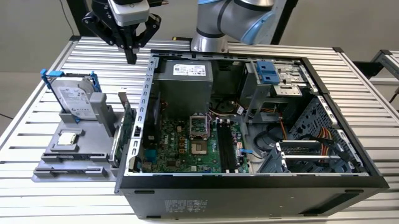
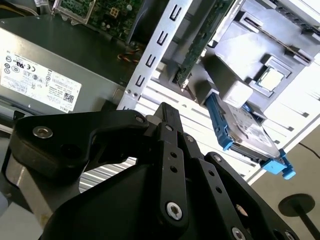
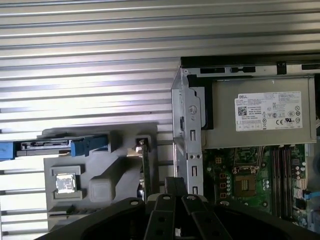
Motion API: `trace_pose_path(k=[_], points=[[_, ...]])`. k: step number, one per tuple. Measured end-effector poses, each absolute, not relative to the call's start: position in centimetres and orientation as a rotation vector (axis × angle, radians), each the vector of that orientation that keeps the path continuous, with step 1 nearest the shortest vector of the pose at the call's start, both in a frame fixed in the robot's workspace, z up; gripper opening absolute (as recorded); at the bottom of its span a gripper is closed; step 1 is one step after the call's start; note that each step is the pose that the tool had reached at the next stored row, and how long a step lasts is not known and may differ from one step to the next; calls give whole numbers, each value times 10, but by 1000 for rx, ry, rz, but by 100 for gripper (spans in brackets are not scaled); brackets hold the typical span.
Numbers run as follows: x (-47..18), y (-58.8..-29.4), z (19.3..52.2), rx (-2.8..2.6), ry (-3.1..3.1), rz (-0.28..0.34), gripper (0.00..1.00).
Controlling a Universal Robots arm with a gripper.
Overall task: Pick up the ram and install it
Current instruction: 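Reach for the ram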
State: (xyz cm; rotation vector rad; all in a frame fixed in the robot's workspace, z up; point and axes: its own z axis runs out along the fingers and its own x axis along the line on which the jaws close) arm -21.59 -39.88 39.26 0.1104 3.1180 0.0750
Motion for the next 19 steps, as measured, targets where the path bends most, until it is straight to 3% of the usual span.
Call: trace_pose_path(k=[19], points=[[-225,-399,393,110,3118,75,0]])
